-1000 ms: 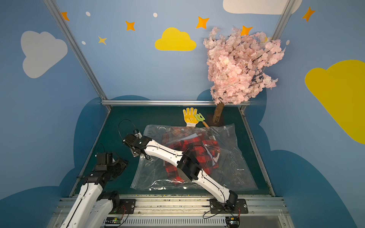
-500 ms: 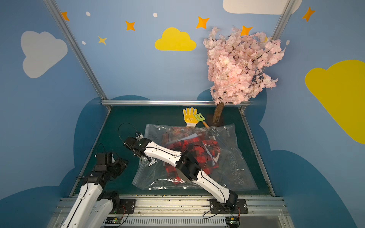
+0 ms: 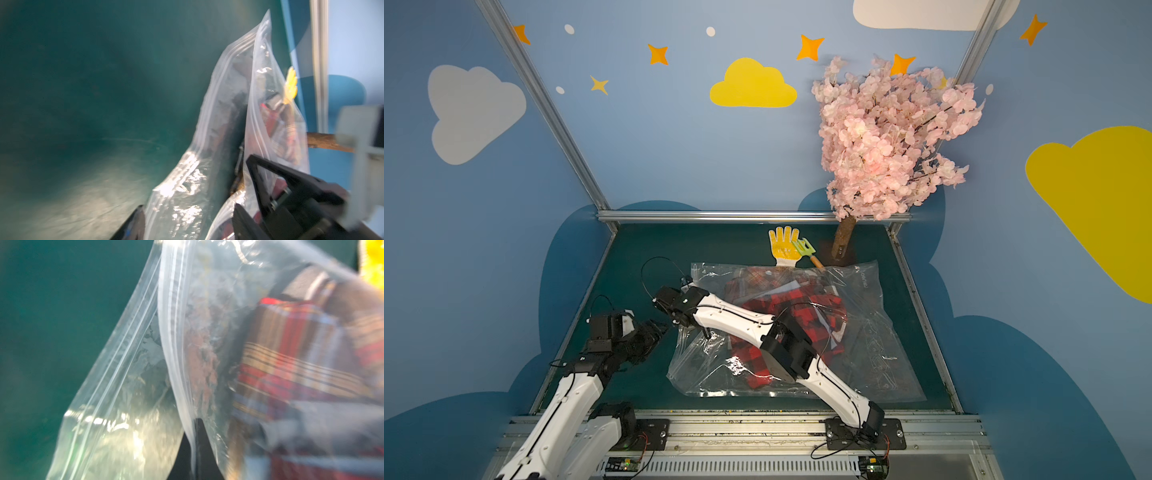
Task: Take the shirt out of the vacuum bag
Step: Open the vacuum bag at the center of the board.
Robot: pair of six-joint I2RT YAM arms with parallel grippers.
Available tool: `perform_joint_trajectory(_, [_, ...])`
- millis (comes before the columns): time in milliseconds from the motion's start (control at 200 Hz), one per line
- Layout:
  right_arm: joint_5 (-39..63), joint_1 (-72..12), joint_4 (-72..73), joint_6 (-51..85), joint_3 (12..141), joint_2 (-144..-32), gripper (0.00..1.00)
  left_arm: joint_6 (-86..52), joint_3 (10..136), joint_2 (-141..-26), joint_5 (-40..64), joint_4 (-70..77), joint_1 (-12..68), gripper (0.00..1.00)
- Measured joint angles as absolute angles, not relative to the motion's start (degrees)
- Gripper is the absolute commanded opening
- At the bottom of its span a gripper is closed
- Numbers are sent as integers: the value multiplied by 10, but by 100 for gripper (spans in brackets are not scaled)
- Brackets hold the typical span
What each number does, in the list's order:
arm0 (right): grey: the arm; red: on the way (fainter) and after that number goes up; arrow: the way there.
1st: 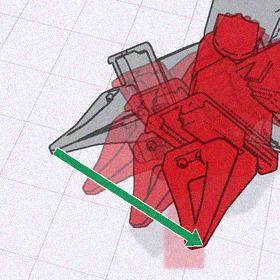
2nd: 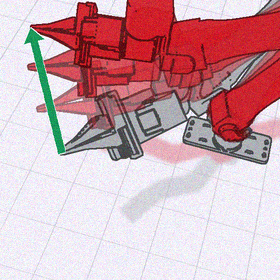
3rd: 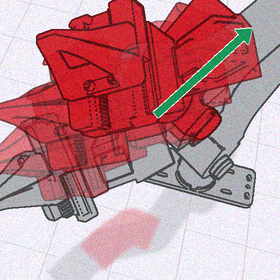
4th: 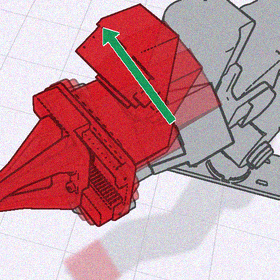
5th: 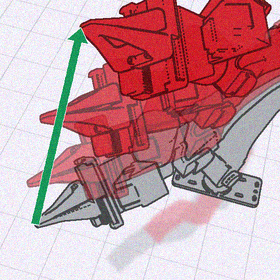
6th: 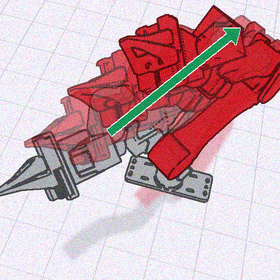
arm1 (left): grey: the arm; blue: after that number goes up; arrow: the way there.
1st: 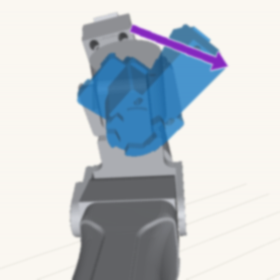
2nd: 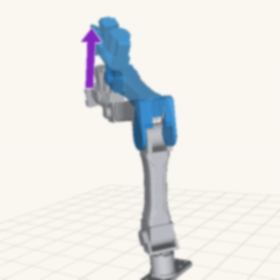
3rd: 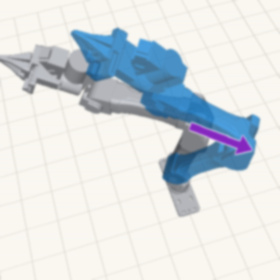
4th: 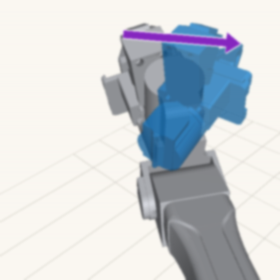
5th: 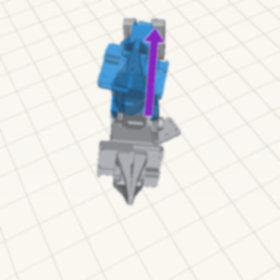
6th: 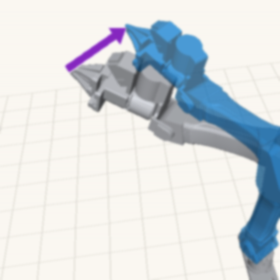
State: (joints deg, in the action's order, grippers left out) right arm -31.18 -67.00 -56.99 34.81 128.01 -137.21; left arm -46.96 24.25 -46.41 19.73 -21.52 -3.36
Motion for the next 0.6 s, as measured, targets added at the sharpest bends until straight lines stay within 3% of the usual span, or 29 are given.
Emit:
perform_joint_trajectory(290, [-290, -660, -544, 352, 1175, -1213, 0, -469, 310, -555, 290, -150, -27, 81])
perform_joint_trajectory(601, [-249, -653, -531, 357, 1124, -1148, 0, -484, 366, -676, 370, -83, 35, 76])
